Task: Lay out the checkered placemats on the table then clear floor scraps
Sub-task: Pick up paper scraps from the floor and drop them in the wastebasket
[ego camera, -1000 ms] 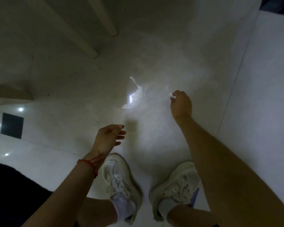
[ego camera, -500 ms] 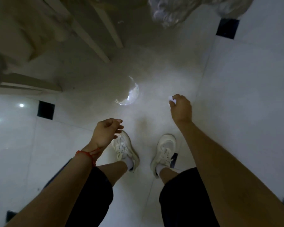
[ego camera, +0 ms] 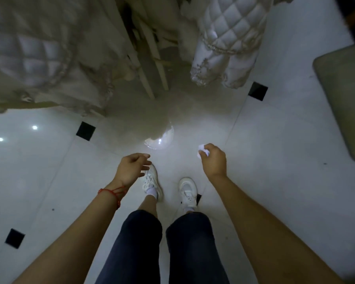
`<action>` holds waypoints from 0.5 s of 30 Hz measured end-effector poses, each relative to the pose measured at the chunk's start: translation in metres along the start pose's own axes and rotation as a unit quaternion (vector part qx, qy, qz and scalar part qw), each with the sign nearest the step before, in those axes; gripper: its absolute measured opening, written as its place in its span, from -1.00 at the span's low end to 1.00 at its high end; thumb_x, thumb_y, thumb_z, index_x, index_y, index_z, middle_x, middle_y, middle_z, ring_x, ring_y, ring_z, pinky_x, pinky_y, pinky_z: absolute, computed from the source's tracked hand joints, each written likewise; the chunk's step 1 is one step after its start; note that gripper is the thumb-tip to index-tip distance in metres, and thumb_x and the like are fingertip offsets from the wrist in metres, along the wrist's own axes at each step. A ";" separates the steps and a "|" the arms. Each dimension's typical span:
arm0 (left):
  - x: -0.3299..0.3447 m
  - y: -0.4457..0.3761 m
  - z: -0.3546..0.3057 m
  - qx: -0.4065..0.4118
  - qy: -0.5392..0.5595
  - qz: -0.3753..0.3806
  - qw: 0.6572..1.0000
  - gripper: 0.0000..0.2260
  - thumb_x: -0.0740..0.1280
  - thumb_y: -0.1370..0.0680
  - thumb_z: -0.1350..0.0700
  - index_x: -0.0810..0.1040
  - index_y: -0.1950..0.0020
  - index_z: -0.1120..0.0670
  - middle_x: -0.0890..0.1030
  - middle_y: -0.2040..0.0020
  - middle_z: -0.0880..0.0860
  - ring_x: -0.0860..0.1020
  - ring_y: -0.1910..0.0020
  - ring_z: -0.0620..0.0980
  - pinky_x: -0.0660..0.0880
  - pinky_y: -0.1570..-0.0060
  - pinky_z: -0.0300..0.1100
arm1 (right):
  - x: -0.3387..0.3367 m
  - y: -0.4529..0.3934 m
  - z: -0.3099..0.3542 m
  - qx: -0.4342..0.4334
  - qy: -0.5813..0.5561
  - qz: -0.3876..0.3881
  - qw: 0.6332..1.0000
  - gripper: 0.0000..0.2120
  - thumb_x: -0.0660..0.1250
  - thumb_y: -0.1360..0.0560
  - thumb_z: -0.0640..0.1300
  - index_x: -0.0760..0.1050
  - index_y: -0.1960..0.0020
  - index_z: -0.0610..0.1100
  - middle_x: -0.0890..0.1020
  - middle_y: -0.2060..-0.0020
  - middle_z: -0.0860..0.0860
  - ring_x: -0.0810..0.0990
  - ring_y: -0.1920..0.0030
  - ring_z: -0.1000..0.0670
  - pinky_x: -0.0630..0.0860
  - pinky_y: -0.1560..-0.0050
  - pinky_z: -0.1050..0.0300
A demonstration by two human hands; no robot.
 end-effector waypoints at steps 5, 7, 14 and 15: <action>-0.032 0.071 0.021 -0.030 0.104 -0.043 0.993 -0.75 0.21 -0.57 0.13 0.53 -0.14 0.24 0.59 0.00 0.20 0.56 0.16 0.02 0.50 0.18 -0.22 | -0.027 0.063 0.045 -0.007 -0.035 0.005 0.999 -0.87 0.26 -0.51 -0.24 0.56 0.07 -0.27 0.58 0.18 -0.13 0.51 0.13 -0.03 0.37 0.19 0.32; -0.053 0.095 0.034 -0.038 0.130 -0.063 0.989 -0.75 0.21 -0.57 0.14 0.53 -0.14 0.26 0.59 -0.01 0.21 0.56 0.11 0.09 0.48 0.18 -0.22 | -0.033 0.085 0.060 0.009 -0.050 0.001 0.999 -0.90 0.25 -0.51 -0.25 0.54 0.11 -0.22 0.54 0.22 -0.07 0.49 0.17 -0.01 0.34 0.24 0.31; -0.164 0.171 0.121 -0.071 0.229 -0.160 0.958 -0.75 0.20 -0.57 0.17 0.52 -0.14 0.30 0.58 0.00 0.24 0.52 0.06 0.15 0.46 0.19 -0.18 | 0.014 0.140 0.115 -0.001 0.023 0.077 0.997 -0.83 0.23 -0.50 -0.22 0.55 0.04 -0.29 0.55 0.18 -0.09 0.49 0.17 -0.06 0.35 0.20 0.24; -0.181 0.181 0.139 -0.078 0.250 -0.176 0.949 -0.75 0.18 -0.58 0.18 0.52 -0.14 0.30 0.57 0.00 0.25 0.52 0.05 0.16 0.46 0.19 -0.17 | 0.026 0.148 0.127 -0.009 0.033 0.088 0.995 -0.84 0.23 -0.50 -0.22 0.55 0.05 -0.29 0.55 0.19 -0.10 0.50 0.18 -0.07 0.35 0.23 0.24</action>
Point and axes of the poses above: each hand's wrist, its own y-axis away from the middle knuckle, its own x-axis out of the palm, z = x × y, the point moved 10 cm from there along -y, towards the middle knuckle
